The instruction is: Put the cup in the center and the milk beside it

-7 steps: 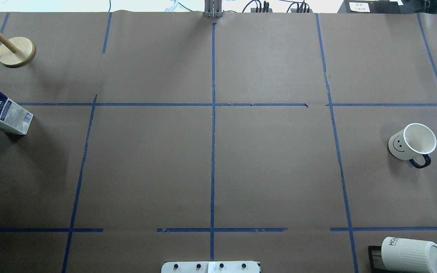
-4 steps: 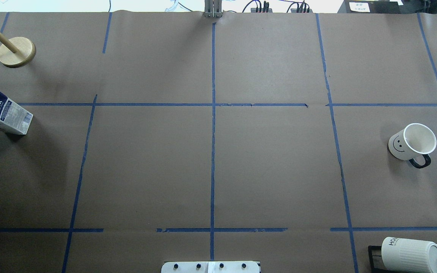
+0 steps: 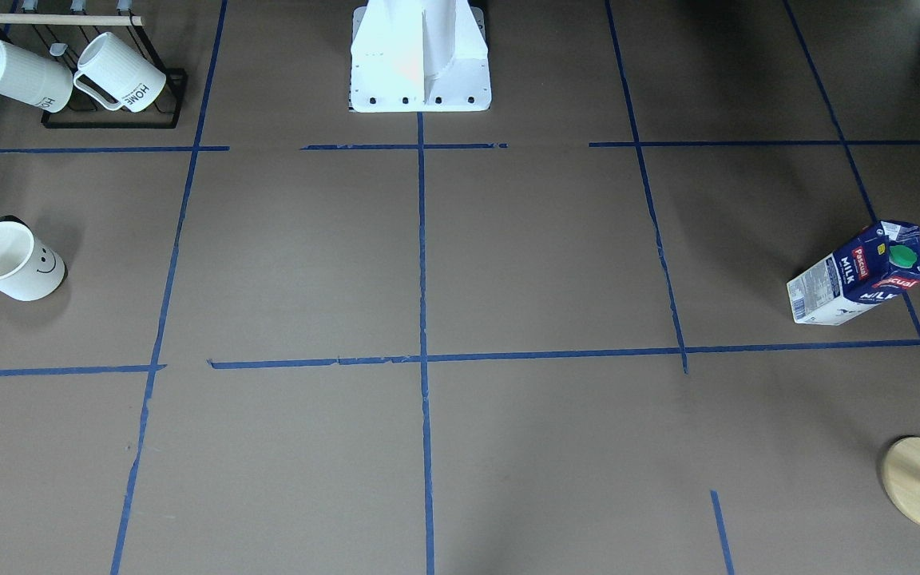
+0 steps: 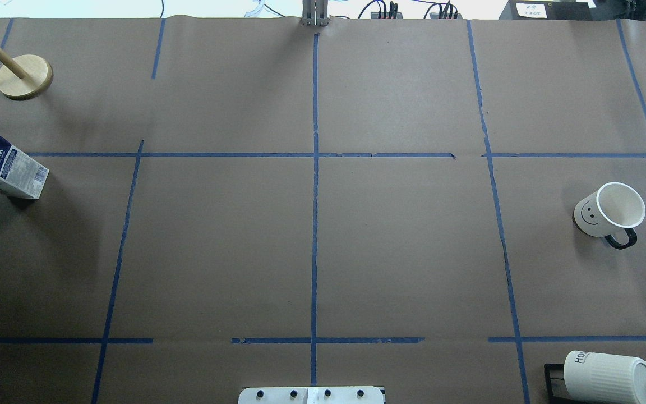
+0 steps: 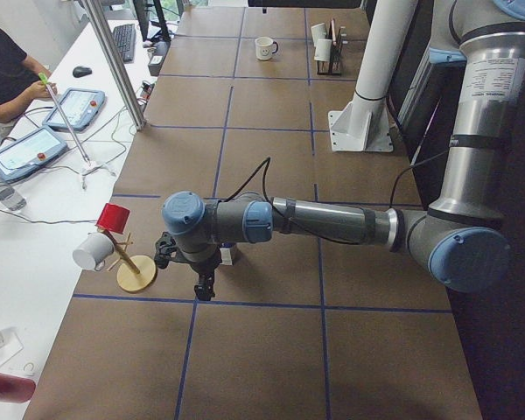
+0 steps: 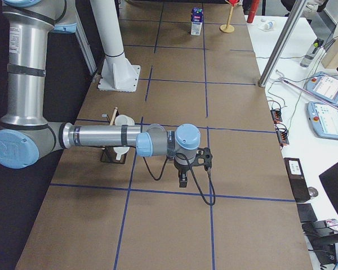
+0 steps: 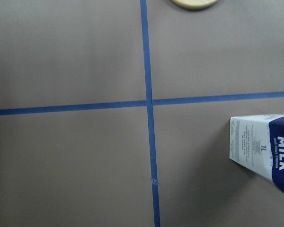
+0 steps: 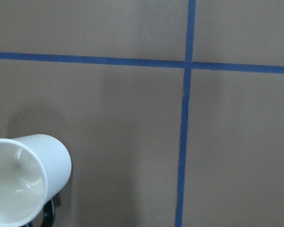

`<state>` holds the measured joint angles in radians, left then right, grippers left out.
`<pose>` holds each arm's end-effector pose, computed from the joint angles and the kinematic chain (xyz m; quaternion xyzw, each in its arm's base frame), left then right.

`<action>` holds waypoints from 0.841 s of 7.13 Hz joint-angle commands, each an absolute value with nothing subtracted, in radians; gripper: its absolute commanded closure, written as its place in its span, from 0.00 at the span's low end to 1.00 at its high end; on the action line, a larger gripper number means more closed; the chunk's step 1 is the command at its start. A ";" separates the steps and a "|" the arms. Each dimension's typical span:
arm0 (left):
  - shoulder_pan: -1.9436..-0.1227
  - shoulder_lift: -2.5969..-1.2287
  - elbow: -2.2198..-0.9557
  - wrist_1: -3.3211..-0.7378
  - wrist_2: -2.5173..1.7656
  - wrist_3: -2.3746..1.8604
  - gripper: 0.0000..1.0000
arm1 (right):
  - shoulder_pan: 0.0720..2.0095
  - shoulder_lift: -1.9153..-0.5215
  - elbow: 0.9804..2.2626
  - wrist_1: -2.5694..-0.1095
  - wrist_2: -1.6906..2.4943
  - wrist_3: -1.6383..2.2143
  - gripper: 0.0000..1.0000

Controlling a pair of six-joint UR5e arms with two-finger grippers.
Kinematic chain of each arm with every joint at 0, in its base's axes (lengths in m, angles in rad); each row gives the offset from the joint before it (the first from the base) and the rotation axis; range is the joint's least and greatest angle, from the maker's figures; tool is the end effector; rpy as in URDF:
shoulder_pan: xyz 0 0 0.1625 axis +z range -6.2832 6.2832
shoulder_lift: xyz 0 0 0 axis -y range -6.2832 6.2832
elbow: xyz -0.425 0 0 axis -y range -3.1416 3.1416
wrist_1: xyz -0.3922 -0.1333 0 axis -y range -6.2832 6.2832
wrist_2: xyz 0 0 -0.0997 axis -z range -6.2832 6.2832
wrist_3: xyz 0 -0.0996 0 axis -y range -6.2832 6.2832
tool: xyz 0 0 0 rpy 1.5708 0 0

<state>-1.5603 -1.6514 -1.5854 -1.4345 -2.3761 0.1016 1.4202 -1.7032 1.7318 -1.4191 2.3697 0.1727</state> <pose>-0.0560 -0.5220 0.6219 -0.0010 0.3922 0.0435 0.9188 -0.0058 -0.4507 0.6230 0.0195 -0.3956 -0.0249 0.9179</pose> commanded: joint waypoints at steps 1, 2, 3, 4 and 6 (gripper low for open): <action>-1.560 -1.638 -1.588 -1.468 -2.378 0.101 0.00 | 1.277 -1.721 1.729 -1.140 2.364 0.468 0.00; -1.559 -1.640 -1.585 -1.468 -2.378 0.101 0.00 | 1.214 -1.727 1.724 -1.088 2.361 0.600 0.00; -1.559 -1.640 -1.585 -1.468 -2.378 0.101 0.00 | 1.157 -1.726 1.721 -1.089 2.324 0.616 0.01; -1.560 -1.641 -1.585 -1.468 -2.378 0.101 0.00 | 1.135 -1.727 1.712 -1.089 2.288 0.615 0.01; -1.559 -1.641 -1.585 -1.468 -2.378 0.101 0.00 | 1.102 -1.717 1.687 -1.088 2.270 0.618 0.18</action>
